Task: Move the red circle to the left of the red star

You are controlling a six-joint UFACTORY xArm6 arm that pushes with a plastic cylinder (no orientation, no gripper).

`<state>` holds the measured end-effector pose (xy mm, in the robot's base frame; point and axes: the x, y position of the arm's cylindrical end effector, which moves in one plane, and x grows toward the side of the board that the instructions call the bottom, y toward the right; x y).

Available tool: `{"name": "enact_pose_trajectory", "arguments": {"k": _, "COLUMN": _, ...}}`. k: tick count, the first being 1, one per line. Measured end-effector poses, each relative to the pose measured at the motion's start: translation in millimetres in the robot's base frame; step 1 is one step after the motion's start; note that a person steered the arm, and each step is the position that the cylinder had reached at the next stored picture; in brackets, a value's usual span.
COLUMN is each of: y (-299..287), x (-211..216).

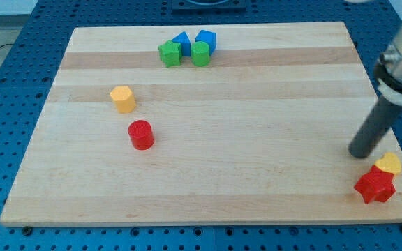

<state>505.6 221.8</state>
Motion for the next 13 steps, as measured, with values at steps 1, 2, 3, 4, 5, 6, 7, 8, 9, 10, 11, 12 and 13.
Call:
{"name": "enact_pose_trajectory", "arguments": {"k": 1, "y": -50, "x": -41}}
{"name": "enact_pose_trajectory", "arguments": {"k": 2, "y": -131, "x": -2}}
{"name": "enact_pose_trajectory", "arguments": {"k": 3, "y": -191, "x": 81}}
{"name": "enact_pose_trajectory", "arguments": {"k": 4, "y": -322, "x": 89}}
{"name": "enact_pose_trajectory", "arguments": {"k": 5, "y": -432, "x": 51}}
{"name": "enact_pose_trajectory", "arguments": {"k": 6, "y": -461, "x": -22}}
{"name": "enact_pose_trajectory", "arguments": {"k": 7, "y": -420, "x": -61}}
{"name": "enact_pose_trajectory", "arguments": {"k": 8, "y": -311, "x": -50}}
{"name": "enact_pose_trajectory", "arguments": {"k": 9, "y": -240, "x": -42}}
{"name": "enact_pose_trajectory", "arguments": {"k": 10, "y": -253, "x": -88}}
{"name": "enact_pose_trajectory", "arguments": {"k": 11, "y": -327, "x": -100}}
{"name": "enact_pose_trajectory", "arguments": {"k": 12, "y": -386, "x": -54}}
{"name": "enact_pose_trajectory", "arguments": {"k": 13, "y": -357, "x": -24}}
